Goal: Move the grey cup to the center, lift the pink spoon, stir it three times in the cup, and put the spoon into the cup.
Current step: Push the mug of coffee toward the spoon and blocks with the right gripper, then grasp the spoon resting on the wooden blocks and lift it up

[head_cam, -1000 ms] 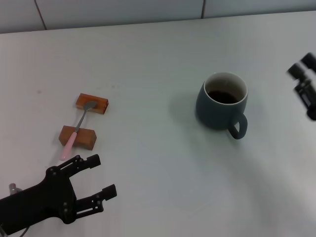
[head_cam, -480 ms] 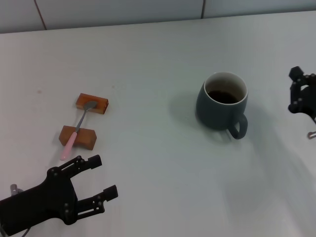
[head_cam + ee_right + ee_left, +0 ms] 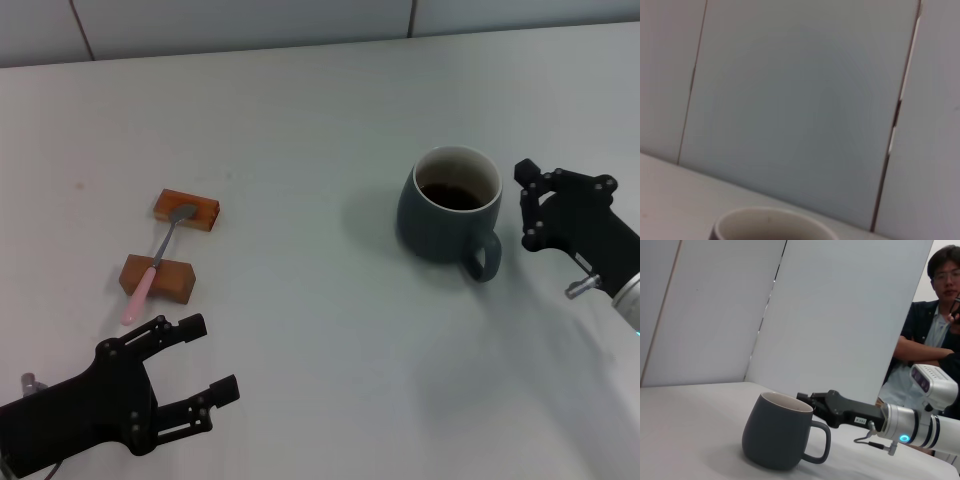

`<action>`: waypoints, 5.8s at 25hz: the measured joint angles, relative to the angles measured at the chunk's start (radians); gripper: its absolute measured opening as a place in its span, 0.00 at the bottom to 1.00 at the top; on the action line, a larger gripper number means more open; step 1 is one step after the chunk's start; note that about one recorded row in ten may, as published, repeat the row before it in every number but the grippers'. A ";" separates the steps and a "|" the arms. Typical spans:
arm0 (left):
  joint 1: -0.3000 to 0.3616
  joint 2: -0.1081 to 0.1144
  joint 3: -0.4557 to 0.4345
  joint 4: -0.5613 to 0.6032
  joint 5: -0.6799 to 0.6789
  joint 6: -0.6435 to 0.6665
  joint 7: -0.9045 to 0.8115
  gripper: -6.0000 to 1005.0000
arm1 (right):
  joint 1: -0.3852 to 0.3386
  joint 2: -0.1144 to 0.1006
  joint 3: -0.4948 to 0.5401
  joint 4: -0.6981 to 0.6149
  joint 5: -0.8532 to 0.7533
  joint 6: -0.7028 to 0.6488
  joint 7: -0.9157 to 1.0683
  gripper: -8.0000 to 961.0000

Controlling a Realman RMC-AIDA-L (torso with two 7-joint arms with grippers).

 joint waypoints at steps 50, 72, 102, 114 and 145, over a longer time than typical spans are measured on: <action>-0.007 0.000 -0.007 0.000 0.000 0.000 0.020 0.86 | -0.113 -0.005 0.173 0.020 -0.330 -0.526 0.122 0.05; 0.018 0.003 -0.030 -0.078 -0.171 0.061 0.029 0.86 | -0.083 -0.004 0.063 -0.127 -0.492 -0.368 0.421 0.60; 0.156 0.003 -0.285 -0.315 -0.238 -0.107 -0.266 0.86 | -0.060 -0.005 0.031 -0.136 -0.518 -0.260 0.457 0.88; 0.161 0.003 -0.307 -0.339 -0.238 -0.196 -0.377 0.86 | -0.054 -0.005 0.028 -0.137 -0.517 -0.255 0.457 0.88; 0.139 0.000 -0.310 -0.396 -0.231 -0.300 -0.472 0.86 | -0.052 -0.007 0.001 -0.143 -0.517 -0.237 0.453 0.88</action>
